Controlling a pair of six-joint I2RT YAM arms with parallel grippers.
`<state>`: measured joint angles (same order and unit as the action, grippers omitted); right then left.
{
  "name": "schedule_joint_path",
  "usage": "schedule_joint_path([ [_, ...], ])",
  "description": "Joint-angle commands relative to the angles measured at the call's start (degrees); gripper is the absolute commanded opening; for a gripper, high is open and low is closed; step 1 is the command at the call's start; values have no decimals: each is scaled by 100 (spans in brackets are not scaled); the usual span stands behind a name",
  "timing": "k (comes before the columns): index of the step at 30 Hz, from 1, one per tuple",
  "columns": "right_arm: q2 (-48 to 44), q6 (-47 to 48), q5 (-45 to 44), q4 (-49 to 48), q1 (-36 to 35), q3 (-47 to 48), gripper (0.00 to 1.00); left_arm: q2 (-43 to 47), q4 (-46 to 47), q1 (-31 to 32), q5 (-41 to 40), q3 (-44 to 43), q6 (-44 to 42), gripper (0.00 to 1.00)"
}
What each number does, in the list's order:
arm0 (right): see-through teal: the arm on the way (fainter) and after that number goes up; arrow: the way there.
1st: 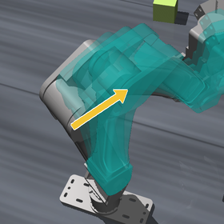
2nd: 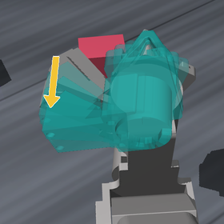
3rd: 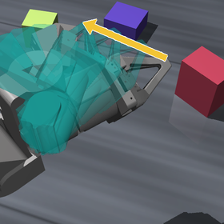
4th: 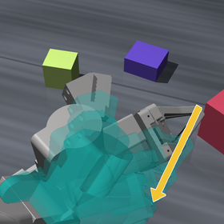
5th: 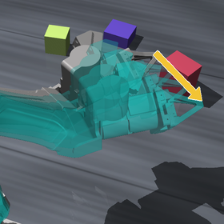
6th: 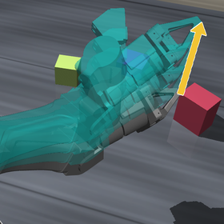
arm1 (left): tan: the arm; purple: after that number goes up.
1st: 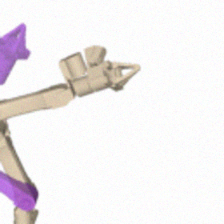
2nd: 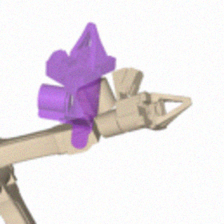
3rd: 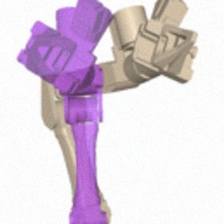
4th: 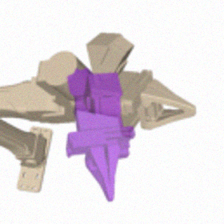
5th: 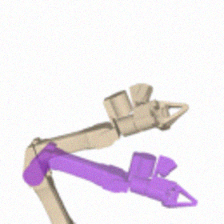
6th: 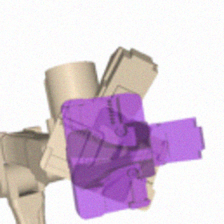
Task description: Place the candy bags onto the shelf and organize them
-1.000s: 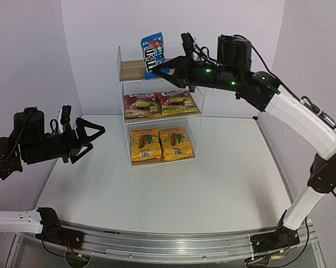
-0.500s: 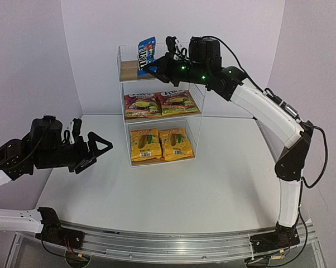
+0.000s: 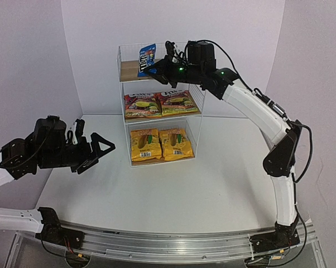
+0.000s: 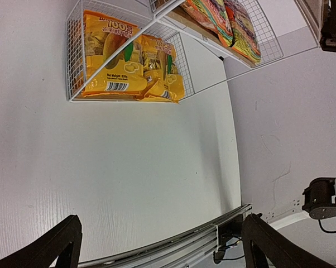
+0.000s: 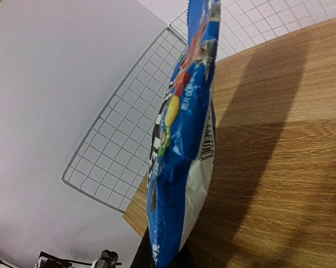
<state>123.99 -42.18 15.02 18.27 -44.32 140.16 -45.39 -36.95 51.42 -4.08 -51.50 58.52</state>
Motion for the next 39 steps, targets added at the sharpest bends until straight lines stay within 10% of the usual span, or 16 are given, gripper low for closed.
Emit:
schedule_joint_path([
  [1, -13, -103, 73, 38, -19, 206, 10, 17, 211, 11, 25, 16, -74, 100],
  [39, -1546, -176, -744, 72, -170, -1641, 57, -109, 279, 9, 69, -71, -139, 100],
])
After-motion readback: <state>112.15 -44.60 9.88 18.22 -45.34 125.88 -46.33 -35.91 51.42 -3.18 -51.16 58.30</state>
